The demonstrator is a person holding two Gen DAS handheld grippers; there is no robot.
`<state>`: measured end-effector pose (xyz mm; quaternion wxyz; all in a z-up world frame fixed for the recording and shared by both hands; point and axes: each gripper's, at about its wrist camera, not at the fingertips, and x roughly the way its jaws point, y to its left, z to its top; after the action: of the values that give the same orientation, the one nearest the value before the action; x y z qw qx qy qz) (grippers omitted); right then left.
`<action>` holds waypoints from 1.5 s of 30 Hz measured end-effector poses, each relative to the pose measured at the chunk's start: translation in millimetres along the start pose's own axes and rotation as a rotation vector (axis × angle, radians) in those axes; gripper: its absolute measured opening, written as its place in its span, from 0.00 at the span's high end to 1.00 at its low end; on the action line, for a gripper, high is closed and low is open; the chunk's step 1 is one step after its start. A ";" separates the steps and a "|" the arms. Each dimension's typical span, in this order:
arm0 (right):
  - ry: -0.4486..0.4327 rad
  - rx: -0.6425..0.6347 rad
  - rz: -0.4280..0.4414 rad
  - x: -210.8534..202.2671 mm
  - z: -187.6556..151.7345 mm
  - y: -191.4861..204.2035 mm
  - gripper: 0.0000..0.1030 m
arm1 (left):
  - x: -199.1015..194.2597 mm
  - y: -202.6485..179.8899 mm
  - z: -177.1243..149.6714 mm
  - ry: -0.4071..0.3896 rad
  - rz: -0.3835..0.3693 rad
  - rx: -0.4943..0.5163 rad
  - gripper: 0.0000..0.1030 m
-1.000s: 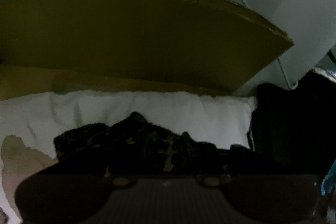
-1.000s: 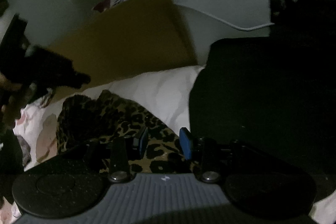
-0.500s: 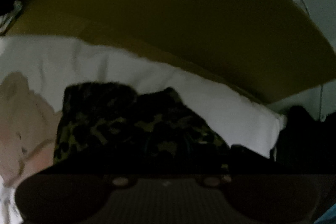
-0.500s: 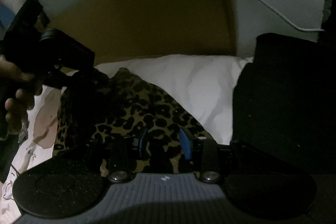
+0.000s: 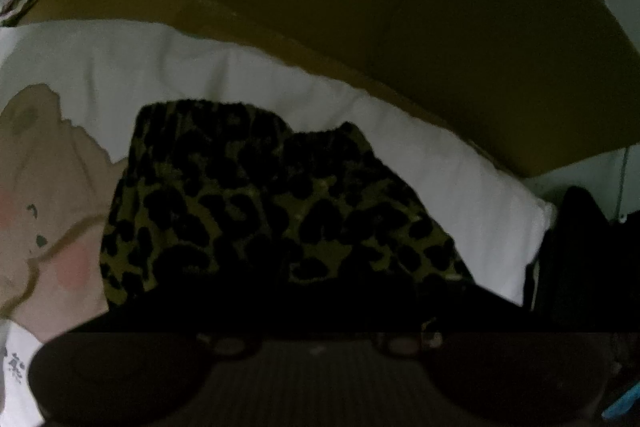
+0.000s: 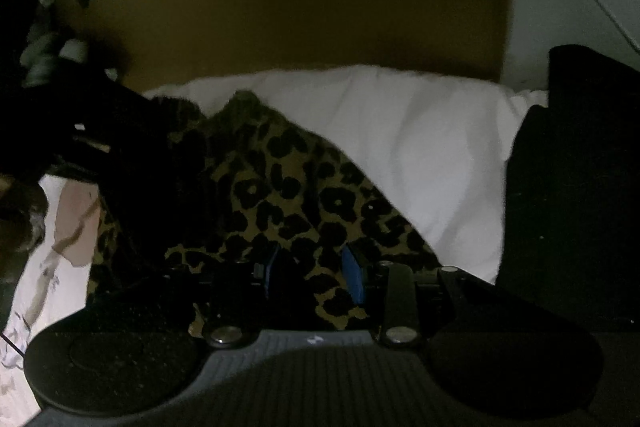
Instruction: Fold clothes
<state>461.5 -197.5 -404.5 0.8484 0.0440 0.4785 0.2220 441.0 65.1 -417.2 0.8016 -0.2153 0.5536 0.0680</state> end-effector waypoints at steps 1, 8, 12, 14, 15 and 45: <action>0.007 -0.005 0.002 2.0 1.3 1.0 0.63 | 0.3 0.5 0.8 0.003 0.001 -0.003 0.66; -0.022 -0.051 0.012 -8.6 1.8 10.6 0.99 | 0.1 -8.3 10.6 0.002 0.009 0.001 0.64; -0.076 -0.056 0.015 -21.5 -2.0 13.4 1.00 | -0.9 -19.7 14.5 -0.008 0.000 0.017 0.60; -0.107 -0.070 0.018 -29.7 -4.2 16.2 1.00 | -0.8 -25.4 16.6 -0.003 -0.010 0.011 0.60; -0.113 -0.080 0.015 -31.2 -5.5 17.5 1.00 | -0.1 -28.5 16.9 0.002 -0.014 0.012 0.59; -0.221 -0.184 -0.052 -59.2 -30.5 23.5 1.00 | 9.5 -41.1 17.7 0.061 -0.022 -0.051 1.00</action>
<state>402.0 -205.4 -367.3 0.9018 -0.0220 0.3608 0.2367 474.0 34.4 -409.6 0.7793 -0.2436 0.5734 0.0667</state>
